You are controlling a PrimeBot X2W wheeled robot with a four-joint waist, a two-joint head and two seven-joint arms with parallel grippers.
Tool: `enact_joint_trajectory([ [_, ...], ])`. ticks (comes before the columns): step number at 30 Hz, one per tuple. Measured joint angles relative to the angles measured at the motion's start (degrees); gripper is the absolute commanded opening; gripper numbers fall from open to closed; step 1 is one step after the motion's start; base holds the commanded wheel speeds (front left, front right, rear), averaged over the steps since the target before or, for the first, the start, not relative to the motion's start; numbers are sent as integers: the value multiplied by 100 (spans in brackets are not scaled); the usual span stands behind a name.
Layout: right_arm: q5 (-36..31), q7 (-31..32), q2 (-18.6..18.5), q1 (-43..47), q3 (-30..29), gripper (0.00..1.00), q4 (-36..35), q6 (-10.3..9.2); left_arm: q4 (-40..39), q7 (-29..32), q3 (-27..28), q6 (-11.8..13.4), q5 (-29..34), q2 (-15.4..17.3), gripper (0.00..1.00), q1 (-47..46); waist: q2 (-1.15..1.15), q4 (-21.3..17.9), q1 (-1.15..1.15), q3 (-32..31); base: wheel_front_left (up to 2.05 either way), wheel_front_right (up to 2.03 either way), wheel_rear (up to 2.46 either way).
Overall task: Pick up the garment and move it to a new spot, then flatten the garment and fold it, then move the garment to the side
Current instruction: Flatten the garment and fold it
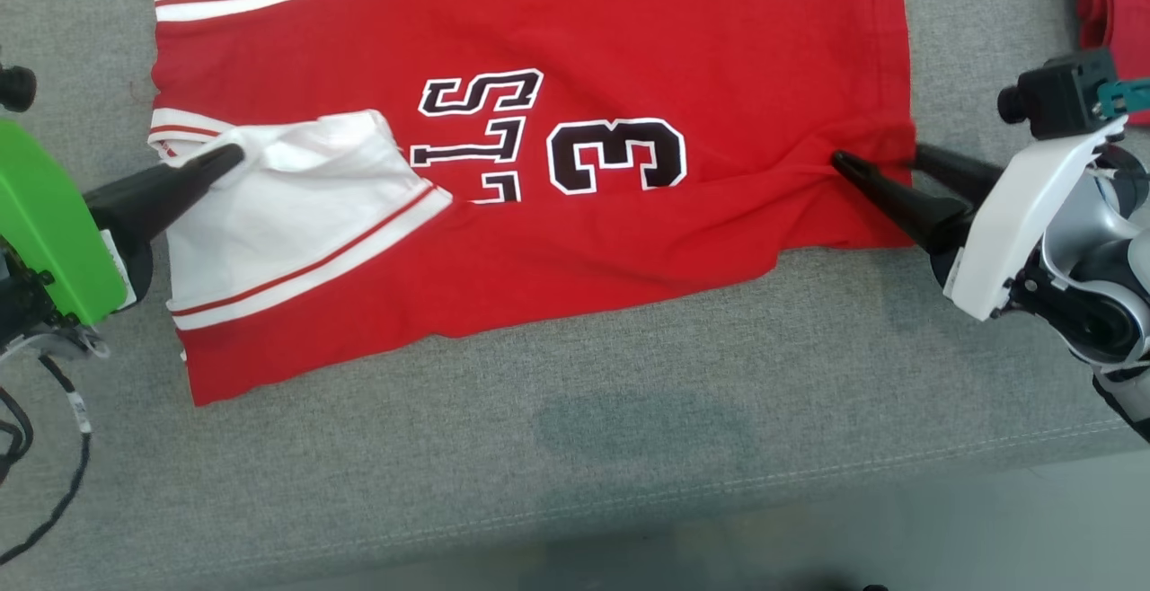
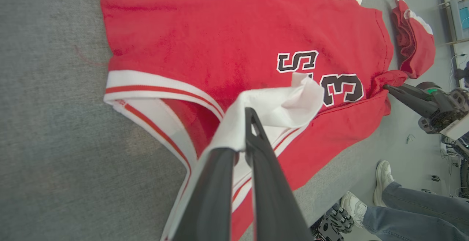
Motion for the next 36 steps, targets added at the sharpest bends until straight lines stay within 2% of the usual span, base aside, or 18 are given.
enact_joint_trajectory([
  [3, -63, -44, 41, -74, -14, 100, 98, -2, 214, -7, -83, 1, 256, -7, 100, -132, 0, -8, 0, -5, 0, 0, 0],
  [6, -105, -77, 75, -72, -4, 100, 211, -47, 336, -55, -108, 1, 307, -149, 100, -194, 0, -6, 0, -32, 0, 0, 0],
  [7, -107, -77, 77, -59, 22, 100, 278, -51, 370, -69, -181, 1, 308, -356, 100, -229, 0, 0, 0, -68, 0, 0, 0],
  [9, -113, -121, 86, -49, 37, 100, 348, -51, 450, -174, -210, -8, 333, -498, 100, -257, 0, 9, 0, -109, 0, 0, 0],
  [14, -175, -325, 102, 8, 8, 100, 433, -59, 673, -615, -94, -11, 649, -542, 100, -304, 0, 26, 0, -215, 0, 0, 0],
  [17, -185, -486, 85, 165, -46, 100, 431, -60, 694, -934, -8, -102, 758, -572, 100, -272, 0, 36, 0, -313, 0, 0, 0],
  [24, -215, -601, -156, 941, 46, 100, 385, -99, 515, -1631, 105, -212, 379, -1002, 100, 836, 0, 119, 0, -588, 0, 0, 0],
  [29, -214, -638, -242, 1270, 146, 100, 220, -99, 476, -1930, 111, -265, 149, -1138, 100, 1568, 0, 288, -1, -698, 0, 0, 0],
  [36, -374, -665, -257, 1291, 275, 100, 104, -100, 558, -2230, 143, -389, -4, -1236, 100, 1999, 0, 493, 0, -775, 0, 0, 0],
])
